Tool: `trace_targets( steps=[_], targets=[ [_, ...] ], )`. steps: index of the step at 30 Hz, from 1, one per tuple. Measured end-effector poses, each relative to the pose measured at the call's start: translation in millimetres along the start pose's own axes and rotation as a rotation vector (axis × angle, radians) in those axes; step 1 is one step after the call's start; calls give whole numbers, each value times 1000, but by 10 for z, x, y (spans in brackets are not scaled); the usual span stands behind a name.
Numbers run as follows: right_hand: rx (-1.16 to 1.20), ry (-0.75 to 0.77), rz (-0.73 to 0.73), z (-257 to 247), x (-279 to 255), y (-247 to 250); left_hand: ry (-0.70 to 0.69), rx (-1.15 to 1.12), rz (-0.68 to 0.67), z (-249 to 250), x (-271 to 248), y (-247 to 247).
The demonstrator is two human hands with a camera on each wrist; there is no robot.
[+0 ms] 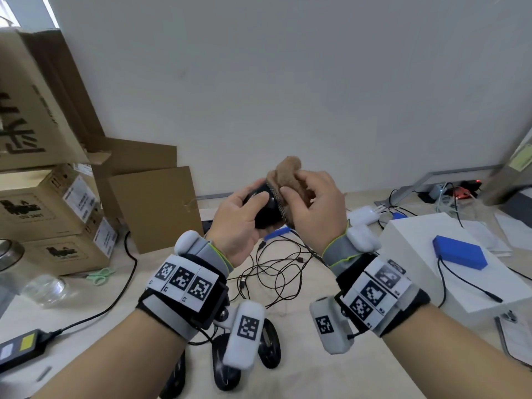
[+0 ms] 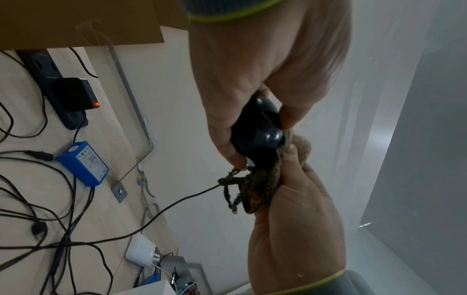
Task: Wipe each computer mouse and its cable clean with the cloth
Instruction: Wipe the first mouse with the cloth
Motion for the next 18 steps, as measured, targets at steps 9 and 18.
trace_targets(
  steps=[9, 18],
  targets=[
    [-30, 15, 6, -29, 77, -16, -39, 1, -16, 25, 11, 20],
    [136, -265, 134, 289, 260, 198, -38, 33, -3, -40, -33, 113]
  ],
)
Point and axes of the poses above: each hand's wrist, its own x-axis towards the middle knuckle, its own y-axis out of the back of the hand, z = x × y, the point moved 4 cm from there along x, towards the middle knuckle, and after that the axes turned 14 degrees about x, right-handed, at the moved point
